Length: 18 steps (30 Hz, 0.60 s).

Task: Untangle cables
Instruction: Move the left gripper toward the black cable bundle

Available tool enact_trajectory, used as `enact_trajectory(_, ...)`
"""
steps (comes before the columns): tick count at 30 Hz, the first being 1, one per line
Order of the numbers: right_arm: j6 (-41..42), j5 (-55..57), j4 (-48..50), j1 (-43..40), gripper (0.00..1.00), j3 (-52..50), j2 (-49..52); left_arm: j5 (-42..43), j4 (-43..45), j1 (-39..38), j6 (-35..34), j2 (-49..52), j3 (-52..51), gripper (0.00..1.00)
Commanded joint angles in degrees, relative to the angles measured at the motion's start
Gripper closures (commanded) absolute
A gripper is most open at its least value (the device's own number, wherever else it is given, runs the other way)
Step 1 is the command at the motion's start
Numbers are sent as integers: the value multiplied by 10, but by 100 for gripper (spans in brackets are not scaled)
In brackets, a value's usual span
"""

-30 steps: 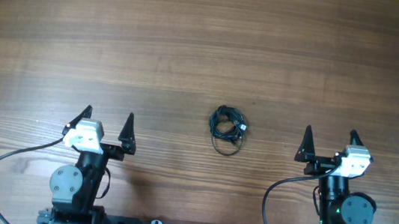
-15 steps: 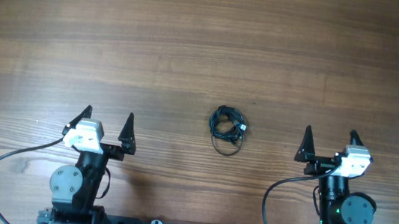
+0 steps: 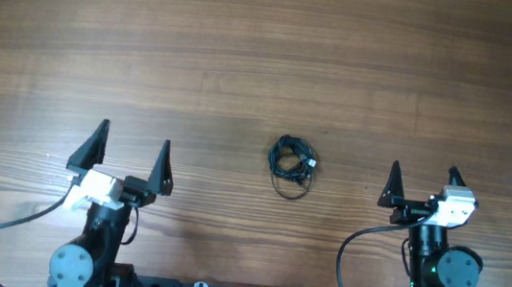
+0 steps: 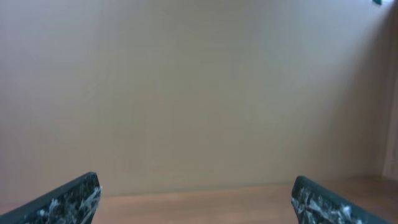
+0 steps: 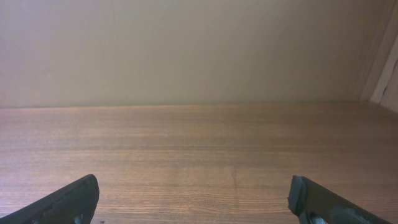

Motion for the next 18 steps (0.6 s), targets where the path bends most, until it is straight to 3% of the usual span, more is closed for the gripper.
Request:
enact_trajectory(1,-5,-5,2,-2,0,-1,0,-124,20,2,-118,-3,2,0)
enact_trajectory(6,-5,-5,2,-2,0,-1,0,-180,26,2,-133,0,39,0)
enact_trajectory(11,-5,-5,2,-2,1,-1,0,-197,-9,2,-133,85,122,0)
enact_trajectory(18,-5,-5,2,-2,0,-1,0,-211,74,2,-157,349,192,0)
